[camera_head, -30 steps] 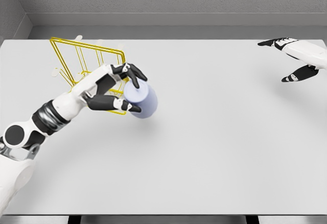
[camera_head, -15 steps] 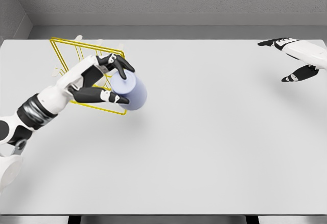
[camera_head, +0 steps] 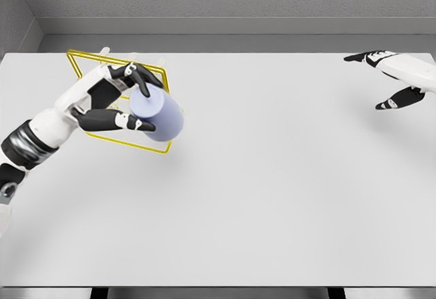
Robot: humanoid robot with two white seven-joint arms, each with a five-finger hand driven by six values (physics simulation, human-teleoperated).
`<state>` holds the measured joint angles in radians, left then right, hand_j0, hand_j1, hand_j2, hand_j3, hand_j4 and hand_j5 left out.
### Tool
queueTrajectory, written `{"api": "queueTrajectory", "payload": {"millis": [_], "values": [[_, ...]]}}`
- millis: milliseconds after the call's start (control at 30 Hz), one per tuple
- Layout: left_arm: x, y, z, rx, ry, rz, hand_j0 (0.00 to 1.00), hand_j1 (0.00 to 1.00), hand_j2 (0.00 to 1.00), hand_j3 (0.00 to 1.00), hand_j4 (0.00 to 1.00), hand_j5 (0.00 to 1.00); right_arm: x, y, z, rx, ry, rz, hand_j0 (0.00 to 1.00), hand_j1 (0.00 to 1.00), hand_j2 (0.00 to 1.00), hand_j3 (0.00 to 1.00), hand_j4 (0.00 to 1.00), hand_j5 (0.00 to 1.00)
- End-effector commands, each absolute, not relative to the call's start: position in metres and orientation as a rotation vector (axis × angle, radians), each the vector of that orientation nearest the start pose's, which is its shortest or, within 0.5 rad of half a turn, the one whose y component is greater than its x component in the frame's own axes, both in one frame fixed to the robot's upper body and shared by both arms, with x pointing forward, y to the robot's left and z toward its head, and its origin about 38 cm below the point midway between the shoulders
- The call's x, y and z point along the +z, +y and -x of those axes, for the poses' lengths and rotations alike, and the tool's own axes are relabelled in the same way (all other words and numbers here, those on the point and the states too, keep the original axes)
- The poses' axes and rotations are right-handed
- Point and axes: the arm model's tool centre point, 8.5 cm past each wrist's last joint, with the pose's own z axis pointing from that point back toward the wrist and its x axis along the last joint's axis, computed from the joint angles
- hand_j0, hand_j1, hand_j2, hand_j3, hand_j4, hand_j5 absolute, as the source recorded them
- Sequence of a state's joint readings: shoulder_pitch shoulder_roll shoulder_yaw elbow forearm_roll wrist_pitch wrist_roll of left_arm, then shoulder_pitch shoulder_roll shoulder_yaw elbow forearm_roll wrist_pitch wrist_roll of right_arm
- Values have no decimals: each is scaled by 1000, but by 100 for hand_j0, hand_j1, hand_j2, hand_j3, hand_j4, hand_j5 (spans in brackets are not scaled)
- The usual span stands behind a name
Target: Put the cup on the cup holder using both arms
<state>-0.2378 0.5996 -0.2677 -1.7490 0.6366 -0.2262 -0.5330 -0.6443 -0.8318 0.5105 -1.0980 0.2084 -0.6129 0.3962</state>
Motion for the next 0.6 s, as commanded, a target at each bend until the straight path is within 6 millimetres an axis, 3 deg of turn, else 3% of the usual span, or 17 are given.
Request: {"api": "queueTrajectory", "payload": {"millis": [0, 267, 567], "values": [[229, 264, -375, -824, -1876, 607, 35, 35, 35, 35, 35, 35, 216, -411, -464, 1578, -1481, 475, 100, 100, 100, 100, 100, 100], [234, 266, -377, -828, -1885, 603, 35, 35, 35, 35, 35, 35, 214, -409, -464, 1578, -1482, 470, 100, 100, 100, 100, 100, 100], [255, 276, -386, -829, -1909, 564, 35, 35, 35, 35, 35, 35, 213, -409, -464, 1574, -1481, 469, 100, 100, 100, 100, 100, 100]]}}
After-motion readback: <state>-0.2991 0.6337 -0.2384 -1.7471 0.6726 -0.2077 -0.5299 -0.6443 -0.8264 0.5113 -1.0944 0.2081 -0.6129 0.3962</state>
